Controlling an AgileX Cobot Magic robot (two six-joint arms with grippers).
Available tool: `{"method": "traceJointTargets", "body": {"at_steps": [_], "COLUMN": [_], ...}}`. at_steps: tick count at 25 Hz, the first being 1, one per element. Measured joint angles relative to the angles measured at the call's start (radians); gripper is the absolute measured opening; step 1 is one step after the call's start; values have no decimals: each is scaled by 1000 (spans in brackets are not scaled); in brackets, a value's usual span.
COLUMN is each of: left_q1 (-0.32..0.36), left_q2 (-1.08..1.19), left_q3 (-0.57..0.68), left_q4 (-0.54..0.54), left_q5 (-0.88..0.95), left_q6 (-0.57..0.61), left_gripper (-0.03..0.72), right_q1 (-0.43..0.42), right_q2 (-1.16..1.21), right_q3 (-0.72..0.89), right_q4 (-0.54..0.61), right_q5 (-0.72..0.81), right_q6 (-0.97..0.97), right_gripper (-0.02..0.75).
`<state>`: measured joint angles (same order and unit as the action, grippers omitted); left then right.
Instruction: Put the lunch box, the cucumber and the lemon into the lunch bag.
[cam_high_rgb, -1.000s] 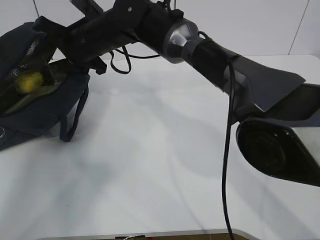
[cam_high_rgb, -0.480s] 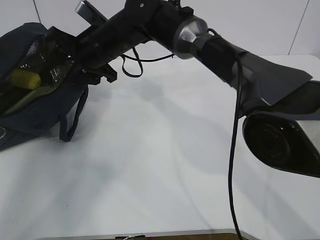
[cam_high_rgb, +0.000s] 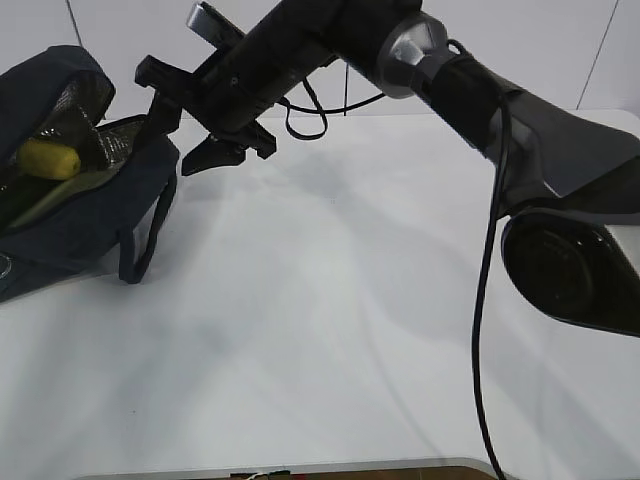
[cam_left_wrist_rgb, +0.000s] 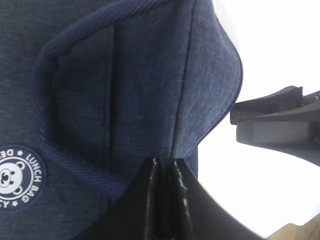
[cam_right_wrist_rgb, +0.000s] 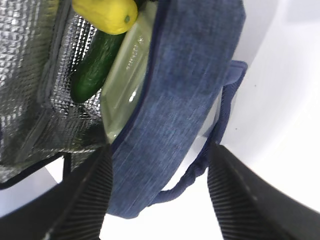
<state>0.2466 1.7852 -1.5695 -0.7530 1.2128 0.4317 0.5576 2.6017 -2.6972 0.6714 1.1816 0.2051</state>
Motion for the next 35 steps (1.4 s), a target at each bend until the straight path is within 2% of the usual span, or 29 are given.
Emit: {"method": "traceJointTargets", "body": {"at_steps": [7, 20, 29, 35], "left_q1": [0, 0, 0, 0], "left_q2": [0, 0, 0, 0], "left_q3": [0, 0, 0, 0], "left_q4": [0, 0, -2, -2], "left_q5": [1, 1, 2, 2], "left_q6": [2, 2, 2, 2], "left_gripper": [11, 11, 11, 11], "right_q1": [0, 0, 0, 0], "right_q2": [53, 60, 123, 139], "right_q3": [-4, -4, -4, -4], "right_q4": [-5, 10, 145, 153], "right_q5": [-7, -124, -137, -146], "right_q6": [15, 17, 17, 17], "right_gripper": [481, 480, 478, 478]}}
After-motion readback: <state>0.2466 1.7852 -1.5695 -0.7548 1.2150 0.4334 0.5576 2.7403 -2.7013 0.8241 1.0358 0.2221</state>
